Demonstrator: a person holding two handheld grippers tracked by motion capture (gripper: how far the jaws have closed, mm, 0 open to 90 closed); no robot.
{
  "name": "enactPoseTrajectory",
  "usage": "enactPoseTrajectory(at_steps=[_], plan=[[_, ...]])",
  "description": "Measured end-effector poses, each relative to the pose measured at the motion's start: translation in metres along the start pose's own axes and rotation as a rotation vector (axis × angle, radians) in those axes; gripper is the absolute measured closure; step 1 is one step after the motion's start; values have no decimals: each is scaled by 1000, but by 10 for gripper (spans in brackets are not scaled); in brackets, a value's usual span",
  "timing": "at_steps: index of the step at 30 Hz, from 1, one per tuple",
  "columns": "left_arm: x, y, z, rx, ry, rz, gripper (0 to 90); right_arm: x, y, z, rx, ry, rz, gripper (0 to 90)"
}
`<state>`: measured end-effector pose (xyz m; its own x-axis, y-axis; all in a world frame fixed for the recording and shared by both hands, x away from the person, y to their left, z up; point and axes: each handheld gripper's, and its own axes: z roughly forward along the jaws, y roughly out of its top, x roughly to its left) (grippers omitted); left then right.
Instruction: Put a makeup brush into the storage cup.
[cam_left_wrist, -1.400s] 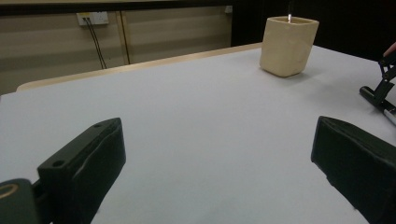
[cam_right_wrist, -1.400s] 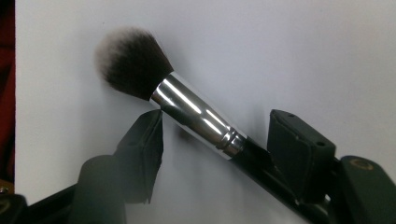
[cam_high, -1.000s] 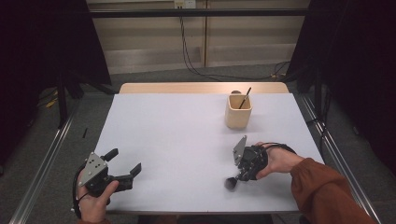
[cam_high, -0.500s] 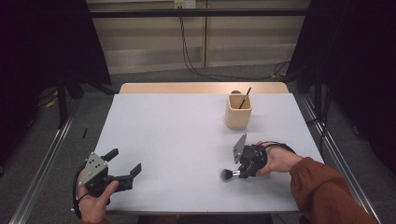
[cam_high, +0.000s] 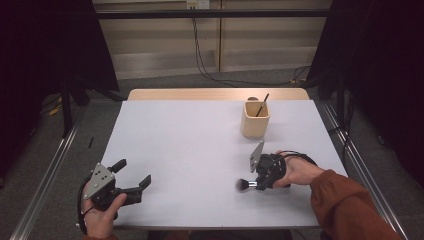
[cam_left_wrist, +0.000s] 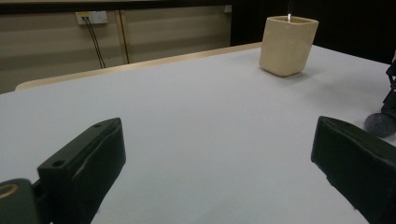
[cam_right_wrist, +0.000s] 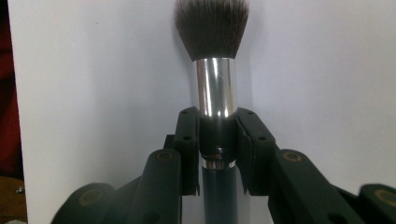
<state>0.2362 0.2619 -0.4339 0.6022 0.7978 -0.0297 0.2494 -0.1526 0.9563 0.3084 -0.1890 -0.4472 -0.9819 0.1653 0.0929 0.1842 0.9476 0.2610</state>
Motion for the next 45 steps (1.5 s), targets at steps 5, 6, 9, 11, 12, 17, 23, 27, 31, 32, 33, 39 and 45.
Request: enactPoseTrajectory(at_steps=[5,6,9,11,12,17,23,27,31,32,33,39,45], plan=[[-1,0,-1,2,1,2,31,-2,-3,-4,-26,-33,22,723],[-1,0,-1,1,1,2,31,-3,-5,-7,-38,-55,35,723],[-1,0,-1,2,1,2,31,-4,-7,-8,-49,-71,42,723],[-1,0,0,4,-1,2,31,-4,-10,-11,-68,-87,60,723],[-1,0,0,3,-1,0,31,-5,-11,-12,-79,-94,50,723],[-1,0,0,4,-2,0,32,-2,-12,-18,-139,-126,70,723],[-1,0,1,3,-6,3,32,-5,-19,-25,-235,-141,134,723],[-1,0,1,4,-6,3,32,-4,-22,-28,-282,-152,175,723],[-1,0,0,4,-5,5,32,-2,-26,-29,-323,-175,224,722],[-1,0,1,3,-5,5,32,-3,-27,-29,-330,-188,232,722],[-1,0,1,4,-6,4,32,-3,-30,-30,-369,-204,264,723],[-1,0,1,8,-11,7,32,-2,-36,-32,-468,-249,325,723],[-1,0,1,7,-11,7,32,-1,-41,-31,-562,-270,367,723]])
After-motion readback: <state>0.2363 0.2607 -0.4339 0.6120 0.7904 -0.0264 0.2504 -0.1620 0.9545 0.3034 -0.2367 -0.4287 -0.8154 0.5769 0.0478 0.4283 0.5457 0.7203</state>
